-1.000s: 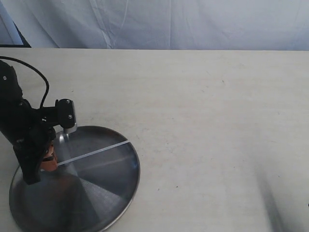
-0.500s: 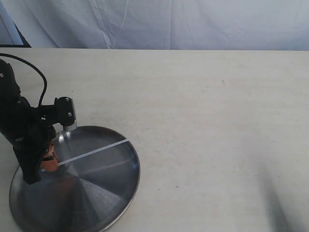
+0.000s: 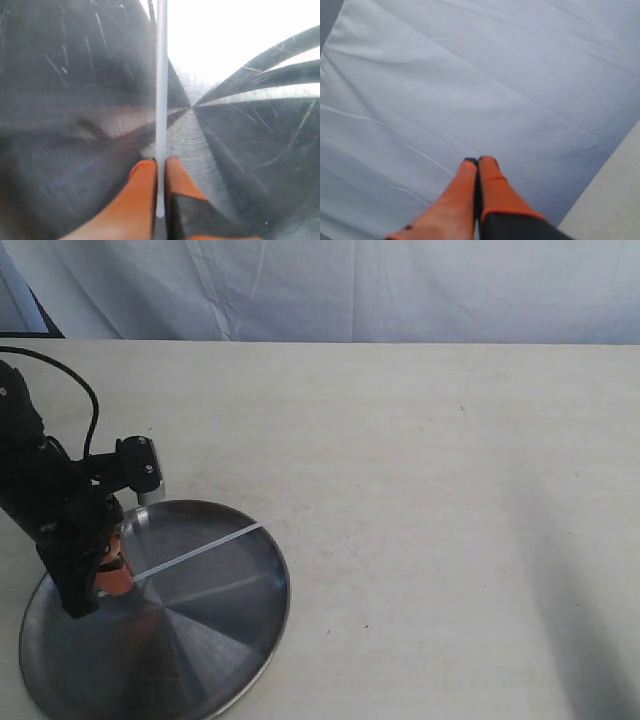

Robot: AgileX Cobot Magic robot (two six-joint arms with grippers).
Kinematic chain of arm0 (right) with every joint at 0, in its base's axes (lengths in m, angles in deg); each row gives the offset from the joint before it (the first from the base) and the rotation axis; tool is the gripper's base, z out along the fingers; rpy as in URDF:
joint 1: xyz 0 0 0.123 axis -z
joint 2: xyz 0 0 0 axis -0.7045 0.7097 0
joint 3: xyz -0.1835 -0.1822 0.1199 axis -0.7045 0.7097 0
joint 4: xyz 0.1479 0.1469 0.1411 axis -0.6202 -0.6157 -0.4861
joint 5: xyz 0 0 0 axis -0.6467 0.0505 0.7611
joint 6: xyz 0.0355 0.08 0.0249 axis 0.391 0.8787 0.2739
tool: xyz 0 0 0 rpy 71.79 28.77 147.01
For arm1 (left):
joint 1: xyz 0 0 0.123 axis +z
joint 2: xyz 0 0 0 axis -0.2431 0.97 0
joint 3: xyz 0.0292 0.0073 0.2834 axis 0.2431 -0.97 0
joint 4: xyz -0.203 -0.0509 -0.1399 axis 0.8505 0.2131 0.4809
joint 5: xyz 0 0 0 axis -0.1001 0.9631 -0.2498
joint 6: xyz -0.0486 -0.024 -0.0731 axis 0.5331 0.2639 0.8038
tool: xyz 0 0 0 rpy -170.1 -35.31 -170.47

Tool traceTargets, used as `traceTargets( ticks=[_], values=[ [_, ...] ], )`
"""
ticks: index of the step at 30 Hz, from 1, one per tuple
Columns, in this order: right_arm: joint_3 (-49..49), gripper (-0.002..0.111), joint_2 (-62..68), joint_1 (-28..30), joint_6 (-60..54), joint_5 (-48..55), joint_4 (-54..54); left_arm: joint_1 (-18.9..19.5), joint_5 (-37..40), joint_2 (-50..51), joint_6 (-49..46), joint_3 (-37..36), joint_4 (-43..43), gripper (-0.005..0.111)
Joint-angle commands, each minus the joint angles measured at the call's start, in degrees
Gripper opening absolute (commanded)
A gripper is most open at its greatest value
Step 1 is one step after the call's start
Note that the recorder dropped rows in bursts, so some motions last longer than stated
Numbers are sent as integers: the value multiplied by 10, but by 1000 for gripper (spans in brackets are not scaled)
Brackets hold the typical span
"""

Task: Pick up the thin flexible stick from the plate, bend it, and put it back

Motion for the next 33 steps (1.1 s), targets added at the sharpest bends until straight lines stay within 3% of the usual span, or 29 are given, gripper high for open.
traceTargets(
  ticks=[1, 6, 9, 11, 15, 16, 24, 33],
  values=[
    [1, 0, -3, 1, 60, 79, -16, -3, 2, -15, -1, -1, 11, 0],
    [1, 0, -2, 1, 89, 208, -35, -3, -1, -39, -1, 0, 14, 0],
    [1, 4, 21, 1, 42, 260, -97, -3, 5, -49, 0, 6, 16, 0],
    [1, 12, 33, 1, -54, 277, -194, -3, 6, -57, 0, 6, 21, 0],
    [1, 35, 55, 1, -381, 321, -543, -3, 6, -68, -1, 6, 36, 0],
    [1, 38, 64, 1, -465, 338, -582, -3, 6, -71, -2, 6, 36, 0],
    [-146, 38, 221, 1, -652, 372, -582, -3, 13, -94, -9, 6, 54, 0],
    [-267, 38, 556, 0, -793, 588, -582, -3, 14, -141, -52, 6, 116, 0]
  ],
)
